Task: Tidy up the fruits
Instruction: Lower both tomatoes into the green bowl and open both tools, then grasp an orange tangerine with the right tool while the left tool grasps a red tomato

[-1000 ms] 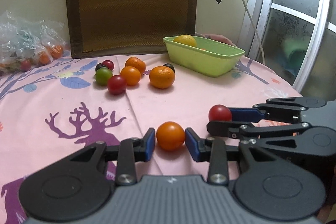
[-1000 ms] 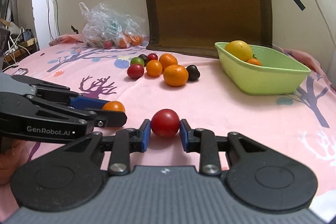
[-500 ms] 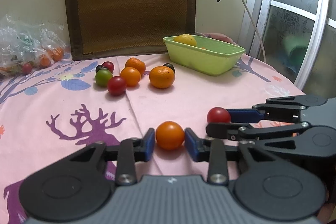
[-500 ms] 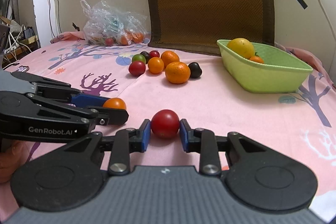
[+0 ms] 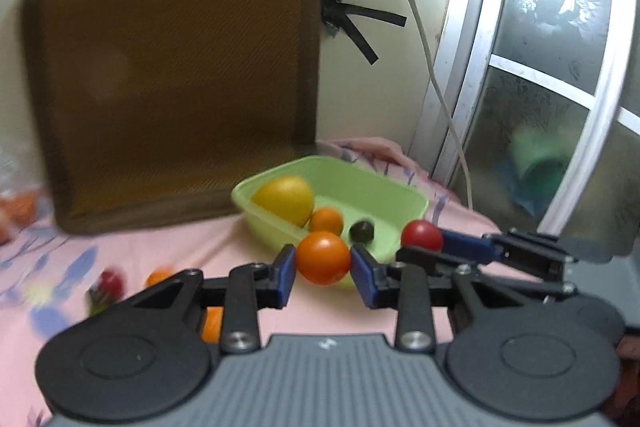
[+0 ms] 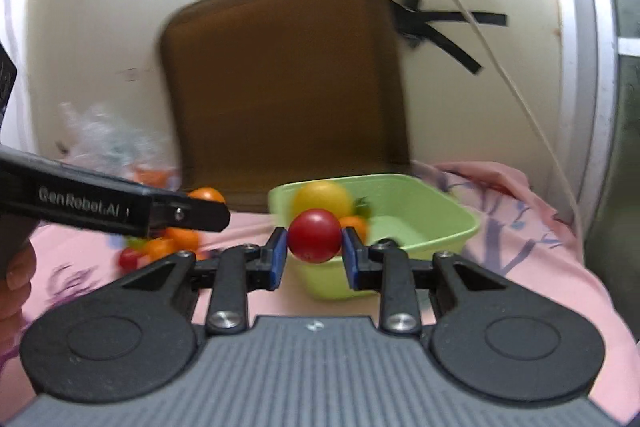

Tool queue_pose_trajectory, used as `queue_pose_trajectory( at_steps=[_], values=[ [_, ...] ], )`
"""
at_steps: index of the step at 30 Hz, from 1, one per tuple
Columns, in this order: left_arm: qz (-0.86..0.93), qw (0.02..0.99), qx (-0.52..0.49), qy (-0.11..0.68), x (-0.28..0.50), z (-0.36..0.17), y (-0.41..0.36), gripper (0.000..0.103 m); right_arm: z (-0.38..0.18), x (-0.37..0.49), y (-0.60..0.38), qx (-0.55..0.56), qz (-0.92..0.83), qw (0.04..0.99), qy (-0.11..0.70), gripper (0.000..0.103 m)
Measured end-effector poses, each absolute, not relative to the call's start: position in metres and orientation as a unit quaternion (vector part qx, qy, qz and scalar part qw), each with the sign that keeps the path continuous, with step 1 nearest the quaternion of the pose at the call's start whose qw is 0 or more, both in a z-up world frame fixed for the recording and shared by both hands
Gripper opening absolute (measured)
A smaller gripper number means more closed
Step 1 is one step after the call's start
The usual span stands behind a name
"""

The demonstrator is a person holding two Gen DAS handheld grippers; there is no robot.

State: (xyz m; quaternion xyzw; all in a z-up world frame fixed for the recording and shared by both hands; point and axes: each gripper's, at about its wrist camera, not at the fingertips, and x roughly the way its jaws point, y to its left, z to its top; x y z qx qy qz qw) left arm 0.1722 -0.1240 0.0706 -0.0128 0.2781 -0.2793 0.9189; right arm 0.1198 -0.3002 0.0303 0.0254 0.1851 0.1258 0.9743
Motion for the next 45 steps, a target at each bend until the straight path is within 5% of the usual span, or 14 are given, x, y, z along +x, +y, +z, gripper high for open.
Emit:
queue_pose_trajectory(
  at_steps=[8,10,11,13,16,29,45],
  values=[
    [-0.285,0.9,-0.032,0.329,0.245,0.051,-0.165,0.031,0.012,0.161,-0.312,0.046,0.107,0.972,0.206,0.033],
    [-0.285,0.899,-0.029,0.332,0.249,0.045,-0.17,0.038,0.012,0.161,-0.313,0.04,0.108,0.972,0.203,0.033],
    [-0.285,0.899,-0.027,0.333,0.251,0.043,-0.173,0.047,0.012,0.162,-0.313,0.037,0.108,0.973,0.201,0.035],
    [-0.278,0.903,-0.023,0.327,0.251,0.041,-0.175,0.049,0.011,0.16,-0.313,0.032,0.108,0.974,0.198,0.049],
    [-0.284,0.899,-0.038,0.33,0.252,0.043,-0.169,0.049,0.013,0.156,-0.315,0.032,0.105,0.976,0.186,0.05],
    [-0.174,0.955,-0.092,0.22,0.146,0.091,-0.004,0.049,0.026,0.121,-0.331,0.089,0.104,0.985,0.106,0.049],
    [-0.182,0.93,-0.04,0.318,0.149,0.015,0.005,0.049,0.017,0.144,-0.217,-0.011,0.242,0.943,0.229,0.049]
  ],
)
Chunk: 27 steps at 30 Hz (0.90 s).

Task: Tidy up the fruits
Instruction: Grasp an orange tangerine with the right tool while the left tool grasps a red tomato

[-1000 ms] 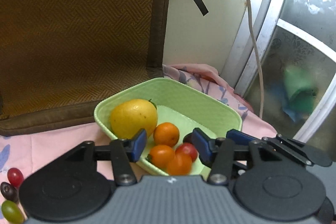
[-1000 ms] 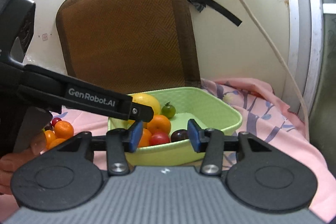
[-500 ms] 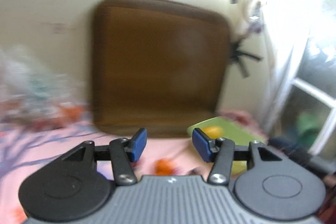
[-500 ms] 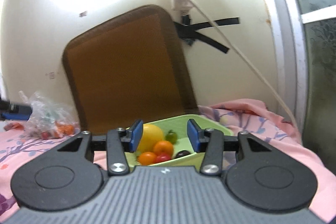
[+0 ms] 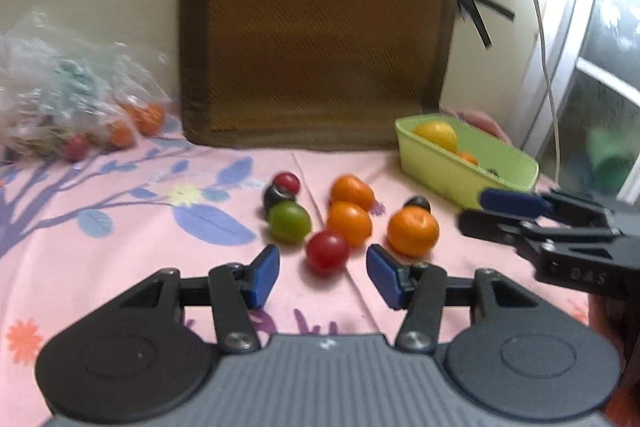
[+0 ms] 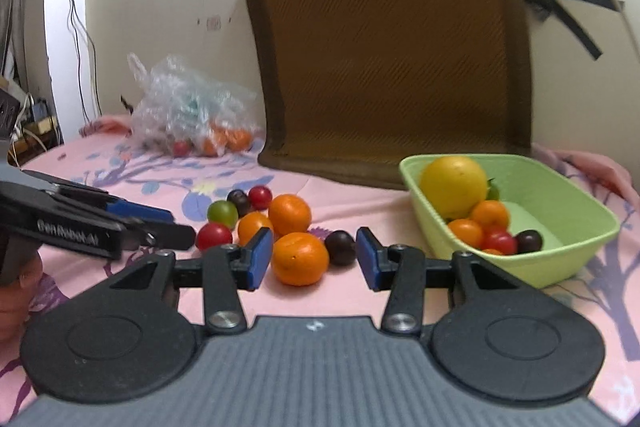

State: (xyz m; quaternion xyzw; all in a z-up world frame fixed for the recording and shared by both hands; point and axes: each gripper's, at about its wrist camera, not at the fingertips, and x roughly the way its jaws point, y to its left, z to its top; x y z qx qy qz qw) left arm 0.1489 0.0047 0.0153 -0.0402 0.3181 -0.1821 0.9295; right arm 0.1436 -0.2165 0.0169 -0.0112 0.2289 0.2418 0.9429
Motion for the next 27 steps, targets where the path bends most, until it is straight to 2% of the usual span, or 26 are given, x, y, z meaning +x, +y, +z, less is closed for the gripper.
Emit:
queue_pose_trajectory(
  at_steps=[9,13,14,16,21,27],
  values=[
    [-0.187,0.927,-0.016,0.324,0.159,0.005,-0.01,0.049,0.001,0.157,-0.201,-0.018,0.253,0.929,0.268,0.049],
    [-0.189,0.926,-0.012,0.328,0.16,0.003,-0.012,0.038,-0.004,0.163,-0.195,-0.027,0.258,0.921,0.29,0.048],
    [-0.187,0.926,-0.012,0.328,0.16,0.003,-0.011,0.034,-0.006,0.165,-0.193,-0.031,0.256,0.92,0.296,0.044],
    [-0.179,0.928,-0.012,0.327,0.161,0.003,-0.011,0.028,-0.006,0.165,-0.193,-0.031,0.249,0.921,0.299,0.042],
    [-0.19,0.925,-0.032,0.327,0.149,0.008,-0.008,0.027,0.003,0.146,-0.202,-0.016,0.252,0.924,0.287,0.041],
    [-0.231,0.925,-0.016,0.3,0.098,0.018,-0.031,0.028,0.011,0.086,-0.227,0.007,0.237,0.938,0.254,0.041]
  ],
)
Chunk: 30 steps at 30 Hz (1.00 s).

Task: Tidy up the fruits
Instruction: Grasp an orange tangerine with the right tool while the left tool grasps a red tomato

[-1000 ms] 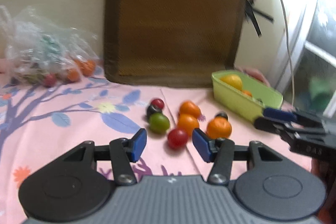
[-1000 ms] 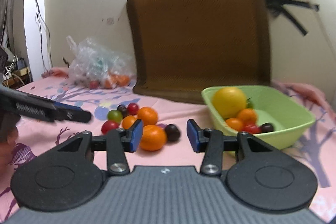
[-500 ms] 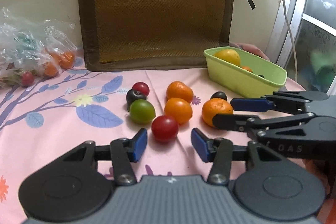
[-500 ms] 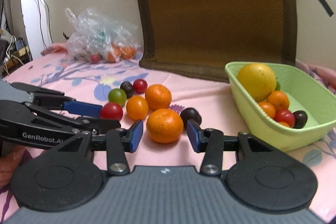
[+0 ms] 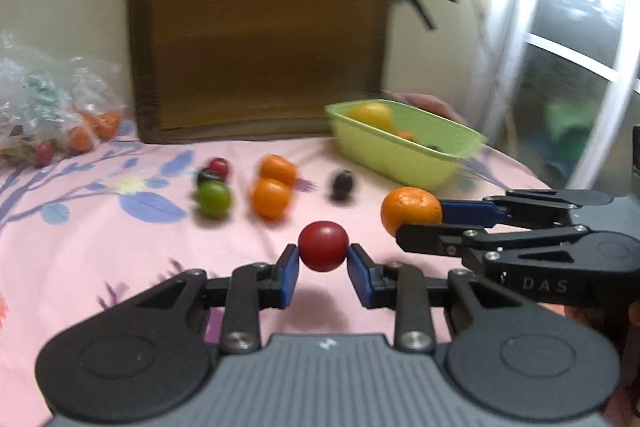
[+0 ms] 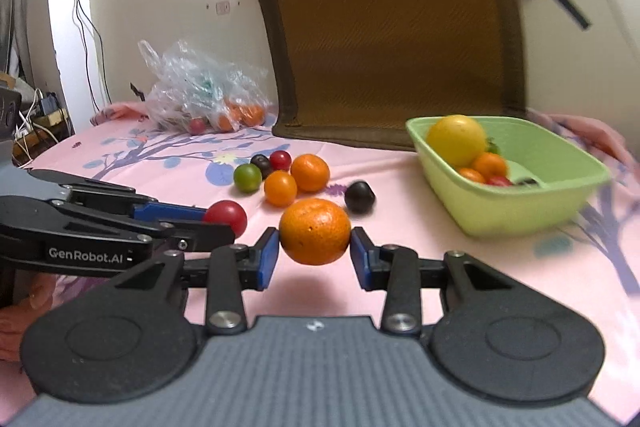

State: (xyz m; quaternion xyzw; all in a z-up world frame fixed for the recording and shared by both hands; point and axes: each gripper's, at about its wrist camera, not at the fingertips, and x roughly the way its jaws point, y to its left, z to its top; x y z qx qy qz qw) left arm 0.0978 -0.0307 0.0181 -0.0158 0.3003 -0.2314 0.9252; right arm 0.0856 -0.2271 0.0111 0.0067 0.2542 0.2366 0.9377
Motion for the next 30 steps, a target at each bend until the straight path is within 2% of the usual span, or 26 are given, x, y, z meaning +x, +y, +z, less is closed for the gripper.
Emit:
queue_pose_trajectory(
  at_steps=[8,12,25,30],
  values=[
    [-0.272,0.911,0.008,0.311,0.051,0.001,-0.061,0.028,0.003,0.032,-0.243,0.01,0.208,0.944,0.258,0.042],
    [-0.265,0.915,0.019,0.305,0.044,-0.003,-0.063,0.03,-0.005,0.032,-0.241,0.003,0.198,0.941,0.276,0.043],
    [-0.249,0.92,0.024,0.301,0.043,-0.004,-0.062,0.04,-0.007,0.022,-0.233,-0.023,0.186,0.947,0.261,0.048],
    [-0.247,0.92,0.027,0.302,0.043,-0.004,-0.064,0.04,-0.007,0.023,-0.235,-0.017,0.185,0.947,0.262,0.048]
  ],
)
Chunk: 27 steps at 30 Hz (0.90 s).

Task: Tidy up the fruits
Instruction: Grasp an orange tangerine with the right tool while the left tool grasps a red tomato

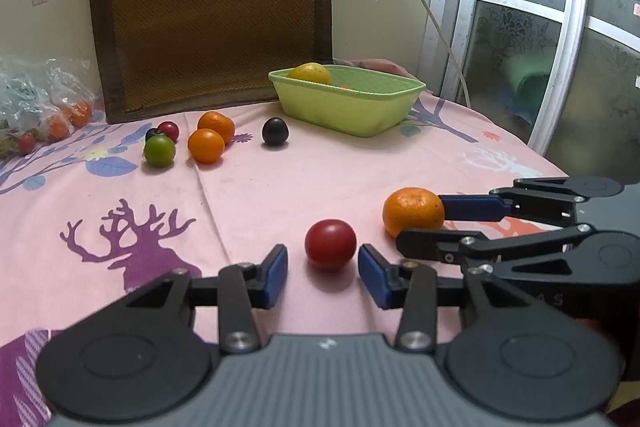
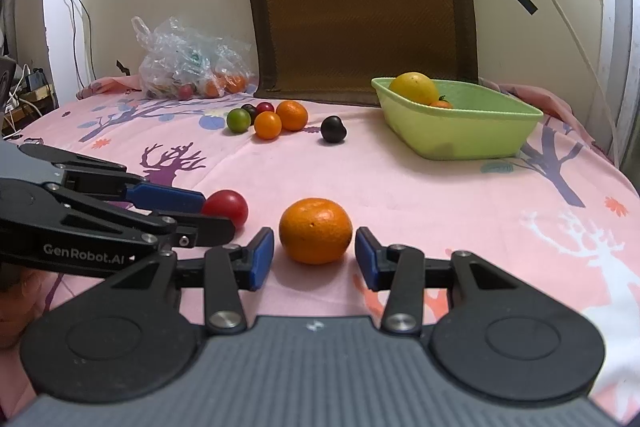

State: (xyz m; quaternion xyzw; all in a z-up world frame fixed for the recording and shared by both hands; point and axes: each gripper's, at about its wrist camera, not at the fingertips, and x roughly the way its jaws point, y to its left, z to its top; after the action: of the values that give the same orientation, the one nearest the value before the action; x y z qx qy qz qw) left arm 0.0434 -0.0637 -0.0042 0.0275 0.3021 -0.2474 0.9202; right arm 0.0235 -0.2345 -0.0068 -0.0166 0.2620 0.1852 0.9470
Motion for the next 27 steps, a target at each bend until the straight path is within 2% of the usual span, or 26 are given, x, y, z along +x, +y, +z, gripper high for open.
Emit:
queue_pose_trajectory(
  at_steps=[18,22,27],
  values=[
    [-0.251,0.917,0.026,0.308,0.0519,-0.0057,-0.0649,0.04,-0.0076,0.0272,-0.2392,0.006,0.188,0.943,0.275,0.048],
    [-0.251,0.917,0.027,0.307,0.0517,-0.006,-0.0645,0.04,-0.0071,0.0275,-0.2388,0.001,0.192,0.943,0.273,0.043],
    [-0.255,0.916,0.027,0.307,0.0506,-0.0067,-0.0644,0.039,-0.0062,0.0257,-0.2374,-0.005,0.185,0.946,0.267,0.042]
  ],
)
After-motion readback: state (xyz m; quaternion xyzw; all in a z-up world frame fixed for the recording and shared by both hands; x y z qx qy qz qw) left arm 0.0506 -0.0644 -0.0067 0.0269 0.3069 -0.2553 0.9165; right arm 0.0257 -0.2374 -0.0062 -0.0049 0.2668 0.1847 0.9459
